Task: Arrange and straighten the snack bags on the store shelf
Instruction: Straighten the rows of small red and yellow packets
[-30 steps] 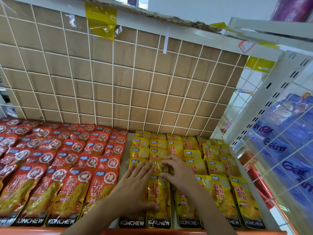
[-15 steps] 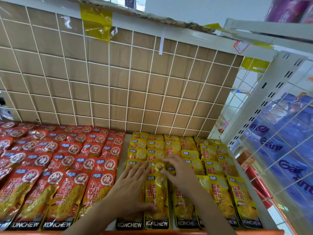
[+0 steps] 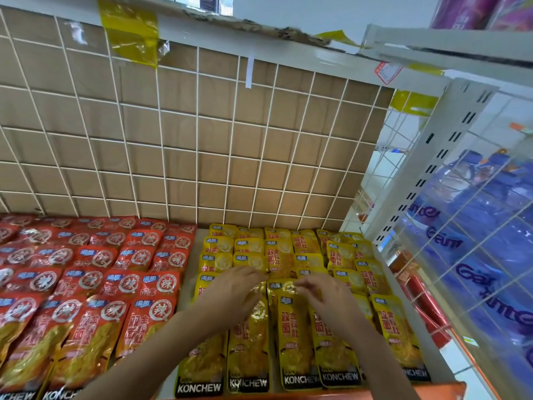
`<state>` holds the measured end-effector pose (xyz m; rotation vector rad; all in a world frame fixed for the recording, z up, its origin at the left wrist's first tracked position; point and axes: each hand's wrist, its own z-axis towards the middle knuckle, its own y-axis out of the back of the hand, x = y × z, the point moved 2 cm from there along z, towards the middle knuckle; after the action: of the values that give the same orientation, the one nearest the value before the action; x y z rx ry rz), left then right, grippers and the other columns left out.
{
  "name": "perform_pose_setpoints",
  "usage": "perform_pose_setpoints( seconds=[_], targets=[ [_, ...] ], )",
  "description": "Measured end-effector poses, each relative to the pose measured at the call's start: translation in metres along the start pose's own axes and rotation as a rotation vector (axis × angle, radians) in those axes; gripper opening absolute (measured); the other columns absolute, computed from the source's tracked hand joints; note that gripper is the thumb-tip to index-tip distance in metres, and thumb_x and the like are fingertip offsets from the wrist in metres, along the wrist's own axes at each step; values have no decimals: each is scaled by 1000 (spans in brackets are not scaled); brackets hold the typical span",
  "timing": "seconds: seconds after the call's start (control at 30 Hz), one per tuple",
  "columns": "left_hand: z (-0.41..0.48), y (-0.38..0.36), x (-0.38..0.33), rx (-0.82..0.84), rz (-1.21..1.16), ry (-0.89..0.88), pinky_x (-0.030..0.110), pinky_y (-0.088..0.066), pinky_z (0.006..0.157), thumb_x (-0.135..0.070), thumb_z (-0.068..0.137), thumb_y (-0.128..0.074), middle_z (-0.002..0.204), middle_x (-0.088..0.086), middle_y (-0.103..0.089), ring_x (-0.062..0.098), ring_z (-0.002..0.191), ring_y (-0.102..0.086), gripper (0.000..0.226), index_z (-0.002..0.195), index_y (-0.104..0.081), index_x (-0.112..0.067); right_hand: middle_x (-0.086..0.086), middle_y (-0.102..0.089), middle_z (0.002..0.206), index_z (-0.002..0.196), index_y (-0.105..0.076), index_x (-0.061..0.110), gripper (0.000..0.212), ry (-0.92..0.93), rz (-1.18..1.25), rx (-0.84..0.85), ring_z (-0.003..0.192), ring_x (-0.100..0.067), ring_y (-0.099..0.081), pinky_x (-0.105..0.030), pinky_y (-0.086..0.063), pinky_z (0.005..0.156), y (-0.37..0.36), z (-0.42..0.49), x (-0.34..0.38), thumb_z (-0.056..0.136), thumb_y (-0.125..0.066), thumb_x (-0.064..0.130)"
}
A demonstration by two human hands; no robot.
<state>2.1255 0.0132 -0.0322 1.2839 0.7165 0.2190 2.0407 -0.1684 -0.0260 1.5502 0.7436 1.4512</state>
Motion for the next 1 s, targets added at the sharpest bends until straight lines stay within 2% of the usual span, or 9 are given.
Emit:
perform_pose_setpoints(
  seconds=[0.1,0.17,0.27,0.4,0.6,0.73,0.87,1.0],
  targets=[
    [22,-3,-8,55,72,-8,30,-30,107,-31,97,-39,136,-6,-45,13,127,-37,41,137,-40,-27,10,-59,112,114,-62,30,25,19,-29,68,105,-4,-51,-23,-42,93,1,-1,-3,92,-51,37],
    [33,-6,-10,87,105,5,31,-30,107,-30,97,-39,135,-4,-47,14,127,-37,40,137,-41,-27,10,-55,116,119,-58,29,31,46,-65,100,110,-5,-47,-19,-36,92,0,-2,-4,91,-51,40],
    [46,-10,-12,125,189,10,32,-30,105,-32,97,-41,130,-2,-50,17,124,-38,35,130,-48,-24,8,-53,119,124,-56,27,37,69,-87,145,114,-8,-45,-22,-35,94,-5,-1,-3,90,-52,42],
    [61,-12,-10,162,180,32,35,-26,106,-33,93,-49,121,-1,-57,18,120,-41,26,116,-55,-20,4,-53,116,122,-58,25,33,96,-88,148,111,-11,-46,-25,-36,92,-4,3,0,92,-51,38],
    [74,-12,-7,226,104,47,32,-28,100,-28,91,-54,115,1,-60,19,116,-45,25,113,-57,-17,2,-55,107,108,-63,20,21,113,-48,165,103,-13,-49,-24,-37,83,-5,12,0,91,-54,27],
    [81,-12,-7,177,8,61,29,-35,91,-24,91,-54,114,2,-61,19,112,-48,22,111,-60,-16,10,-50,96,101,-62,17,15,126,4,132,92,-4,-44,-18,-35,77,-3,17,-2,88,-55,18],
    [89,-10,1,92,-47,78,25,-38,85,-23,90,-56,109,0,-64,15,108,-50,19,106,-63,-16,8,-54,93,94,-63,14,11,119,35,118,91,-7,-49,-23,-39,80,3,20,-3,87,-56,16],
    [93,-7,10,44,-188,115,18,-36,72,-17,88,-59,92,-5,-61,8,88,-53,16,104,-62,-16,9,-54,93,96,-63,16,10,119,65,107,92,-5,-49,-18,-37,79,5,23,-4,89,-56,18]
  ],
)
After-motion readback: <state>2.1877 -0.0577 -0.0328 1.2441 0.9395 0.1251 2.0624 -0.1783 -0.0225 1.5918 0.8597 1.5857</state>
